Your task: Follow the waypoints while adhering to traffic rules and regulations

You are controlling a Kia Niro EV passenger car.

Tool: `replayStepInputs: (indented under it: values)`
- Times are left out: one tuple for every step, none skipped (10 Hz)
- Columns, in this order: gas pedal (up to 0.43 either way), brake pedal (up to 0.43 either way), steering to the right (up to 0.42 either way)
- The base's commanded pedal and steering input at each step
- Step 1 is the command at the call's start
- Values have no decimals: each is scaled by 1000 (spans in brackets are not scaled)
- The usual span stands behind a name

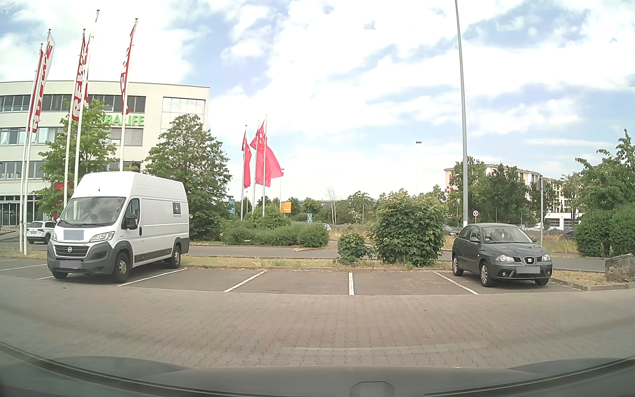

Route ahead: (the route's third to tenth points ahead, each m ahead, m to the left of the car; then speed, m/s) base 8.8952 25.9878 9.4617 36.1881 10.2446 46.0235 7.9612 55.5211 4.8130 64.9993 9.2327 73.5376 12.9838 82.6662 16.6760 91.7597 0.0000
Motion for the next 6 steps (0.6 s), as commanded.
replayStepInputs:
  values:
    - [0, 378, 8]
    - [0, 378, 8]
    - [0, 378, 8]
    - [0, 378, 8]
    - [0, 372, 8]
    - [0, 378, 8]
